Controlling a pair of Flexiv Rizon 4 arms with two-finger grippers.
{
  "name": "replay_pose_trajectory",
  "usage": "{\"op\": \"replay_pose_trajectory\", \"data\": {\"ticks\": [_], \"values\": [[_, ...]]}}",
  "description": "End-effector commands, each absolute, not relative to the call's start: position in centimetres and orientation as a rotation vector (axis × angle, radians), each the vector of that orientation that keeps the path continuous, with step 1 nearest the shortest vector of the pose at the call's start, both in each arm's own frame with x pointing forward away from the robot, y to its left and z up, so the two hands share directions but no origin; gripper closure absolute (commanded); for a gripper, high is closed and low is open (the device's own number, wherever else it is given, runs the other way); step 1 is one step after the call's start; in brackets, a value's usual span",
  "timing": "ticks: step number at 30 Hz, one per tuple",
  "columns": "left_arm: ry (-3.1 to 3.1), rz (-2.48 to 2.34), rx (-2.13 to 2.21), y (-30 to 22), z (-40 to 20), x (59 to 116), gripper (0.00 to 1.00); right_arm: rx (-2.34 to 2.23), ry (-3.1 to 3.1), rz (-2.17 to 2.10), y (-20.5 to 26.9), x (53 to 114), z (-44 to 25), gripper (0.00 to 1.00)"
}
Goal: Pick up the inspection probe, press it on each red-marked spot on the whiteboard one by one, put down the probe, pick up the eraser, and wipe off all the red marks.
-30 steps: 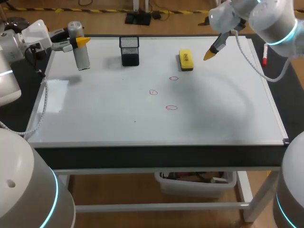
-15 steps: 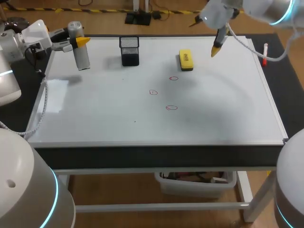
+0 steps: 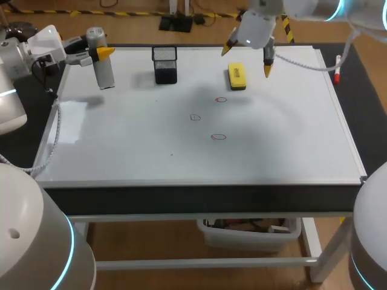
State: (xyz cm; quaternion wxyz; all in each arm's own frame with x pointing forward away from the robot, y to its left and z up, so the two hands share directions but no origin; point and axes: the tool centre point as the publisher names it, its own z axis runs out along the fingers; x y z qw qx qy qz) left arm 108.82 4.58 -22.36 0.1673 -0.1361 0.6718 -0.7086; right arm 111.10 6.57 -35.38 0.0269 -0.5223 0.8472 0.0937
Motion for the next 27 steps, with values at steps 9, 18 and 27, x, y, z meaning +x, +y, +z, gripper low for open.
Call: {"op": "replay_pose_trajectory", "data": {"ticks": [9, 18, 27], "values": [[1.906, -2.013, -0.388, 4.5, -22.3, 108.7, 1.0, -2.376, 2.113, -0.163, 7.0, 111.4, -36.4, 0.0], [1.906, -2.013, -0.388, 4.5, -22.3, 108.7, 1.0, -2.363, 2.034, -0.095, 6.8, 112.3, -37.2, 0.0], [1.906, -2.013, -0.388, 4.5, -22.3, 108.7, 1.0, -2.255, 2.092, 0.034, 6.4, 113.0, -38.5, 0.0]]}}
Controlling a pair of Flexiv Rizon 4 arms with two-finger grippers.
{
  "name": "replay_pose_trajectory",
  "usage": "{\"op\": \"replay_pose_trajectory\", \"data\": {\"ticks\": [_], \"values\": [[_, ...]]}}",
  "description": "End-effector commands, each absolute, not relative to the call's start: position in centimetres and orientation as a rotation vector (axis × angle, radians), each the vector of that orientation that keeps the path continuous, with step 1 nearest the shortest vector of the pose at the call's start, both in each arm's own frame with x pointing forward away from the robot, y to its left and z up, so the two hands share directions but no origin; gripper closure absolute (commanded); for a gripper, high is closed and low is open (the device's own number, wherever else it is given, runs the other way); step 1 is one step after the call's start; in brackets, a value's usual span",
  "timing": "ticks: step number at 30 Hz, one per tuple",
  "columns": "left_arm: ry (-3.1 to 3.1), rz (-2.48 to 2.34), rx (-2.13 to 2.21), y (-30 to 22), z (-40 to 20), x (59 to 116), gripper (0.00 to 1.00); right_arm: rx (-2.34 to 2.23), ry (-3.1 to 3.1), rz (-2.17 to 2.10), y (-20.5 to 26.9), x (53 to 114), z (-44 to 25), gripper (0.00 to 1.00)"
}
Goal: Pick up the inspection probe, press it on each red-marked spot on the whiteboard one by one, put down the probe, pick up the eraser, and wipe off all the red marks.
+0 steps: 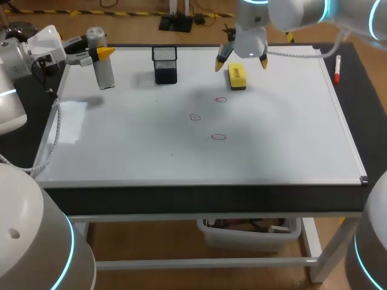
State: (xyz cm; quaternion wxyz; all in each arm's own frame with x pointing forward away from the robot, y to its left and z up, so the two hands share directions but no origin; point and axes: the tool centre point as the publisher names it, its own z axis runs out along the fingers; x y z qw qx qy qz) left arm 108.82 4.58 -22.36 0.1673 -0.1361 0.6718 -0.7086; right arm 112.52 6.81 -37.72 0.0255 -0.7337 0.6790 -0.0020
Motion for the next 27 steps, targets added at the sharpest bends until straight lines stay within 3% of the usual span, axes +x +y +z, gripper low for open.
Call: {"op": "replay_pose_trajectory", "data": {"ticks": [1, 27], "values": [[1.906, -2.013, -0.388, 4.5, -22.3, 108.7, 1.0, -2.255, 2.088, 0.034, 6.4, 113.0, -38.6, 0.0], [1.906, -2.013, -0.388, 4.5, -22.3, 108.7, 1.0, -2.305, 2.202, 0.069, 6.9, 115.2, -40.6, 0.0]]}}
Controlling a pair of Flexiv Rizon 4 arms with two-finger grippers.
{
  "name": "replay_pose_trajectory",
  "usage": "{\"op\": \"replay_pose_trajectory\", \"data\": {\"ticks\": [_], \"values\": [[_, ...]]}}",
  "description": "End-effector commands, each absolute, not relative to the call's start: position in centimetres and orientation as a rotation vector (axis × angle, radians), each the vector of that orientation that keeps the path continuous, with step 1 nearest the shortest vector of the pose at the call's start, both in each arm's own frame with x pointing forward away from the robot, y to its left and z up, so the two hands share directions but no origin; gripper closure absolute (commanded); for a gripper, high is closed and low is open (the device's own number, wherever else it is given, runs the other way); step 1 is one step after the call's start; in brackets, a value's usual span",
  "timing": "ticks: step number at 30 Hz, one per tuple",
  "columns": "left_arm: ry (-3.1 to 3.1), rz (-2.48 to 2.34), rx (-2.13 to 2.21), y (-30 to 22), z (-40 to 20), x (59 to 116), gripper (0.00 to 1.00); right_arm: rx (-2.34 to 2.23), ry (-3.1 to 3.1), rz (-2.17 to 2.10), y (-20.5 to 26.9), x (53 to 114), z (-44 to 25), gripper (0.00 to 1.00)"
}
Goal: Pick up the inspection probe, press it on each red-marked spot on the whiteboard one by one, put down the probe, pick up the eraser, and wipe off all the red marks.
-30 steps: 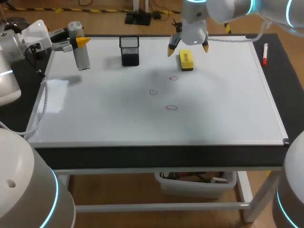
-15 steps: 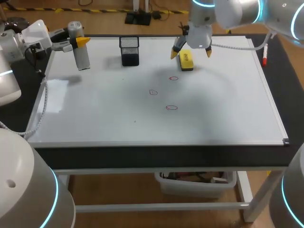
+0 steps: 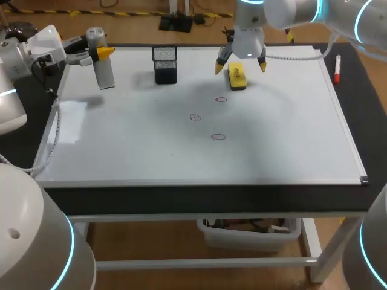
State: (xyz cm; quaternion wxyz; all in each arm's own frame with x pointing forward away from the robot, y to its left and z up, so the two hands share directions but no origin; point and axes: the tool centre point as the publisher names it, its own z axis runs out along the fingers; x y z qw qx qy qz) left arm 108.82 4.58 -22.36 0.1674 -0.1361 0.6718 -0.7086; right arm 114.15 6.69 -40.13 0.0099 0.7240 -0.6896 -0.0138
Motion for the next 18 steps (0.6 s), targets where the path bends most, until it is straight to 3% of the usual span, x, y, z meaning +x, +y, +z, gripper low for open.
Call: {"op": "replay_pose_trajectory", "data": {"ticks": [1, 16, 17, 18], "values": [[1.906, -2.013, -0.388, 4.49, -22.31, 108.72, 1.0, 2.235, -2.138, -0.071, 6.96, 115.23, -40.7, 0.0], [1.906, -2.013, -0.388, 4.49, -22.31, 108.72, 1.0, 2.218, -2.136, -0.091, 7.56, 115.62, -41.38, 0.01], [1.906, -2.013, -0.388, 4.49, -22.31, 108.72, 1.0, 2.22, -2.133, -0.093, 7.58, 115.64, -41.4, 0.18], [1.906, -2.013, -0.388, 4.49, -22.31, 108.72, 1.0, 2.221, -2.128, -0.091, 7.61, 115.66, -41.44, 0.22]]}}
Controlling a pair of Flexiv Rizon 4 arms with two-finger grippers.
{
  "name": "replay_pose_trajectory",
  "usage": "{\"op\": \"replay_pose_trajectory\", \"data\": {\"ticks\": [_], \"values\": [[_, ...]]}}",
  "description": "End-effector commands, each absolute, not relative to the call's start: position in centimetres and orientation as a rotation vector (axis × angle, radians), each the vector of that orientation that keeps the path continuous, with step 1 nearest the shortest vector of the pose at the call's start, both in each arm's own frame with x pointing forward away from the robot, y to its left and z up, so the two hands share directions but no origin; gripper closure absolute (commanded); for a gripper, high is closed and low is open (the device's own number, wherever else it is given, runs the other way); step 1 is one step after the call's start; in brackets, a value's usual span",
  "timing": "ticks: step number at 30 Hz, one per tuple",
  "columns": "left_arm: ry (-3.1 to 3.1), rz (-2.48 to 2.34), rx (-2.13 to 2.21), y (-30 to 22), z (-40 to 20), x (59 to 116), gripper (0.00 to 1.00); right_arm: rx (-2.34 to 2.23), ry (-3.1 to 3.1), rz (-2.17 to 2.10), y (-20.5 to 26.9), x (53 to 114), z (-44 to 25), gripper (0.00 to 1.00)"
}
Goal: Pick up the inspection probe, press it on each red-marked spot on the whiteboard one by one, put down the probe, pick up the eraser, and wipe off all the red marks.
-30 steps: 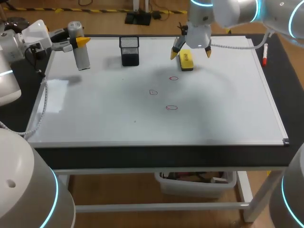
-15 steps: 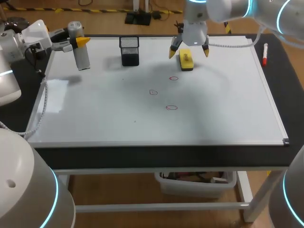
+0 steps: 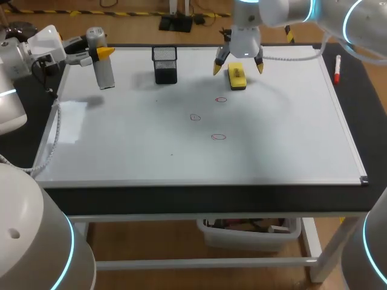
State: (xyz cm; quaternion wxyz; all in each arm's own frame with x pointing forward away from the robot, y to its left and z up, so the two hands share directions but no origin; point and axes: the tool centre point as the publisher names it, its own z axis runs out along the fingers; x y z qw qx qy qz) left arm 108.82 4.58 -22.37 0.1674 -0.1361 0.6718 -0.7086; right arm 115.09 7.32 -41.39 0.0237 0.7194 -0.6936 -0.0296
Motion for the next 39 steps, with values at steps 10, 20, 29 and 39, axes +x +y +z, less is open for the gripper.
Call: {"op": "replay_pose_trajectory", "data": {"ticks": [10, 20, 29, 39], "values": [[1.906, -2.013, -0.388, 4.5, -22.3, 108.7, 1.0, 2.219, -2.081, -0.079, 7.8, 115.3, -42.2, 0.79], [1.906, -2.013, -0.388, 4.5, -22.3, 108.7, 1.0, 2.208, -2.088, -0.056, 6.8, 114.7, -41.7, 1.0], [1.906, -2.013, -0.388, 4.5, -22.3, 108.7, 1.0, 2.19, -2.152, 0.005, 5.2, 114.1, -38.9, 1.0], [1.906, -2.013, -0.388, 4.5, -22.3, 108.7, 1.0, 1.984, -2.294, 0.011, 0.5, 112.8, -37.0, 1.0]]}}
